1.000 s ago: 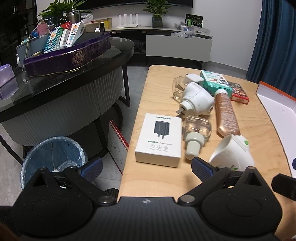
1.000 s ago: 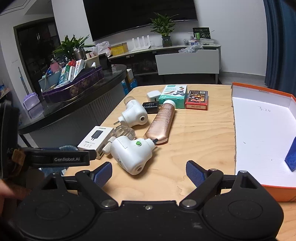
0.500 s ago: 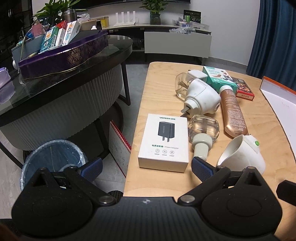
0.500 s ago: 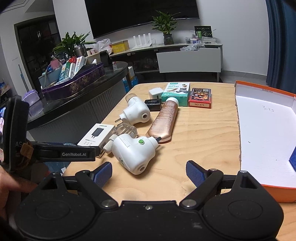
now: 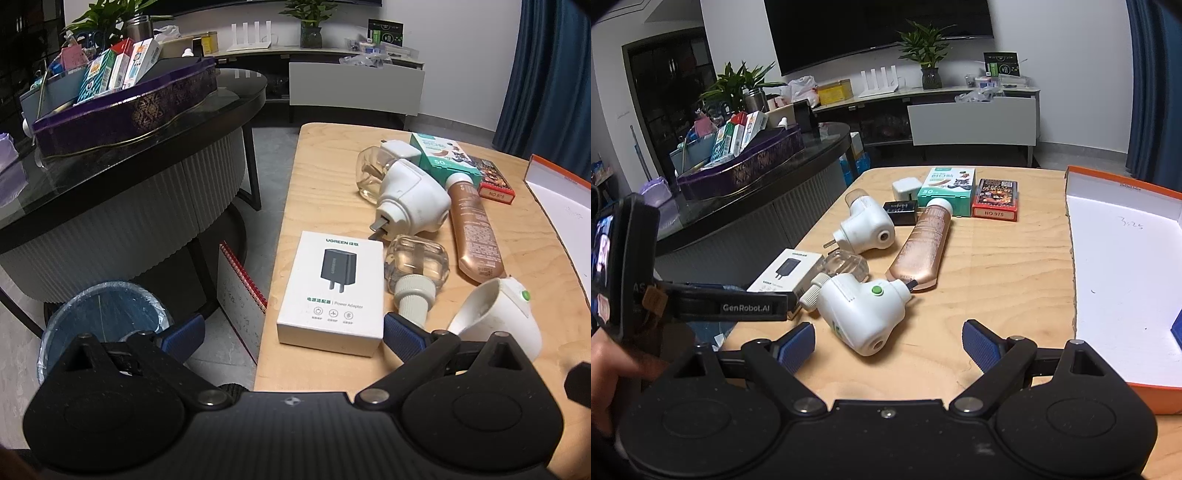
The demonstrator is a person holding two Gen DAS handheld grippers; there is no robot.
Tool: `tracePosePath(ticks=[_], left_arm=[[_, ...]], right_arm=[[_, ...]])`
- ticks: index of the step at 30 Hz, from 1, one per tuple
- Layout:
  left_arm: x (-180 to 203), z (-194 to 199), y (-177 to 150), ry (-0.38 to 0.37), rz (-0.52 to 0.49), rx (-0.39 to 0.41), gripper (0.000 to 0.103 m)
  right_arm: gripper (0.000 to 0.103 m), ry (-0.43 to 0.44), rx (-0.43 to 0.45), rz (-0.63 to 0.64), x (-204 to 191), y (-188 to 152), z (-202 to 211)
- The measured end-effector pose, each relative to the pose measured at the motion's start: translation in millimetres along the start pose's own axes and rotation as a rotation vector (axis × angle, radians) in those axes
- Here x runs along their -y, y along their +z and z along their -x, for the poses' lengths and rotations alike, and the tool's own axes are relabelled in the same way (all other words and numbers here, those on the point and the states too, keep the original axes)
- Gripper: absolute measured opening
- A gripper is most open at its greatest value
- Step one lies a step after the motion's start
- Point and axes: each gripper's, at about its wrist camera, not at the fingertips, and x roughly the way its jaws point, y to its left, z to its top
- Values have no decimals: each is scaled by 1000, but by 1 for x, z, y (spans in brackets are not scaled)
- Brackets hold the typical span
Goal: Organize rigid objects
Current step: 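Reach left tool to the UGREEN box while right tool reaches the white plug diffuser, then close left tool on the adapter box while right tool grasps the white plug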
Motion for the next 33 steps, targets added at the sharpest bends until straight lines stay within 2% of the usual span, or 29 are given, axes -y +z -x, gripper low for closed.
tracePosePath(ticks=[5, 12, 17, 19, 21, 24, 31, 33], left_arm=[[1, -5, 4, -6, -5, -7, 103], [7, -26, 14, -4, -63, -37, 103], [3, -31, 15, -64, -54, -29, 94], [2, -30, 15, -102, -39, -17, 79], [2, -28, 17, -90, -43, 22, 74], [-3, -26, 16, -78, -17, 32, 60], [0, -24, 16, -78, -22, 58, 60], [0, -21, 15, -84, -19, 65, 60]], right_arm=[[102, 0, 0, -2, 2, -1, -4], [102, 10, -15, 1, 3, -1, -10], [102, 33, -24, 19, 6, 1, -23], [102, 56, -22, 25, 7, 1, -31], [102, 84, -38, 18, 8, 3, -38], [102, 115, -58, 30, 3, 5, -49], [102, 40, -94, 89, -10, 7, -81], [100, 34, -64, 90, -10, 6, -83]])
